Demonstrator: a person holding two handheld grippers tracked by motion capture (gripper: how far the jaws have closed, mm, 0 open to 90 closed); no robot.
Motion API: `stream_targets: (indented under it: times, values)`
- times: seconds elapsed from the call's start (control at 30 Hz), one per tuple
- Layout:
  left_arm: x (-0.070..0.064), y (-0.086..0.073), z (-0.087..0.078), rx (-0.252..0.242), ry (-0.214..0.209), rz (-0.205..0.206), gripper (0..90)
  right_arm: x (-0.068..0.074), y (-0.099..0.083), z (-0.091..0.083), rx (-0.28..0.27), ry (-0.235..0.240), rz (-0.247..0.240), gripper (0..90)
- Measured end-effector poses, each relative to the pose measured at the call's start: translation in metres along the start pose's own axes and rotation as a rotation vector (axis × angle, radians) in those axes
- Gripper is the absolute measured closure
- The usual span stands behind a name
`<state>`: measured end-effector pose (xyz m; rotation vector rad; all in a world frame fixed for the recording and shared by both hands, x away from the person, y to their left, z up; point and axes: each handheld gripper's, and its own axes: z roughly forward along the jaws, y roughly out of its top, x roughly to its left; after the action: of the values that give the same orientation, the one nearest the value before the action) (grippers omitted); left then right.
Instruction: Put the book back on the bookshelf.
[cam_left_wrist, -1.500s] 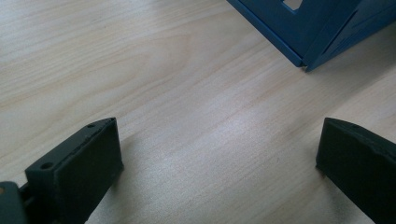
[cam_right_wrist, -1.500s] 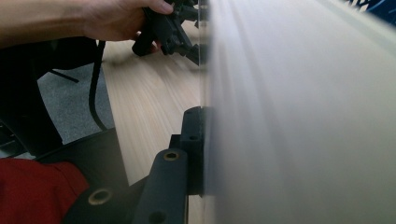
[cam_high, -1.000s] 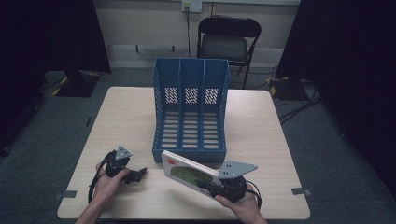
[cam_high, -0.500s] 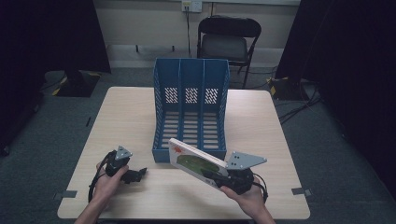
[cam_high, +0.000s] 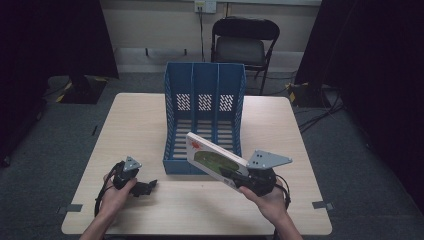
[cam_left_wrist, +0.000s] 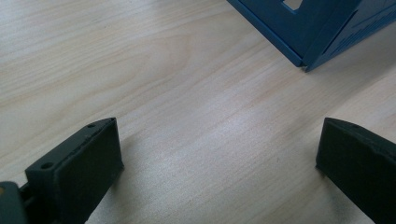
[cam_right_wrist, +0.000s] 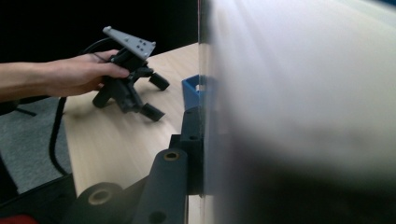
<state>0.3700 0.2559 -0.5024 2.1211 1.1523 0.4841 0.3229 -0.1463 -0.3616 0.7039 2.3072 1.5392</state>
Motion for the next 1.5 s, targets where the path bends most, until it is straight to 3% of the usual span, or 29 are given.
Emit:
stream_targets:
  times: [0.13,0.33,0.5,0.8,0.87,1.17,1.5]
  values:
    - [0.0,0.0,0.0,-0.005,0.0,-0.006,0.0,-0.004,0.002,0.001,0.007,-0.047,0.019,76.3]
    - [0.0,0.0,0.0,-0.005,0.001,-0.007,0.0,-0.009,0.001,0.0,0.0,-0.069,0.037,76.2]
    - [0.0,0.0,0.0,0.0,0.0,0.0,0.0,-0.014,0.002,-0.003,-0.001,-0.115,0.06,76.3]
    - [0.0,0.0,0.0,-0.005,0.001,-0.006,0.0,-0.022,0.002,-0.007,-0.004,-0.222,0.1,76.2]
    - [0.0,0.0,0.0,-0.005,0.0,-0.006,0.0,-0.022,0.002,-0.008,-0.017,-0.264,0.109,76.3]
    - [0.0,0.0,0.0,-0.005,0.001,-0.006,0.0,-0.033,0.003,-0.009,-0.039,-0.373,0.187,76.3]
    - [0.0,0.0,0.0,-0.004,0.001,-0.006,0.0,-0.045,0.006,0.001,-0.038,-0.475,0.256,76.3]
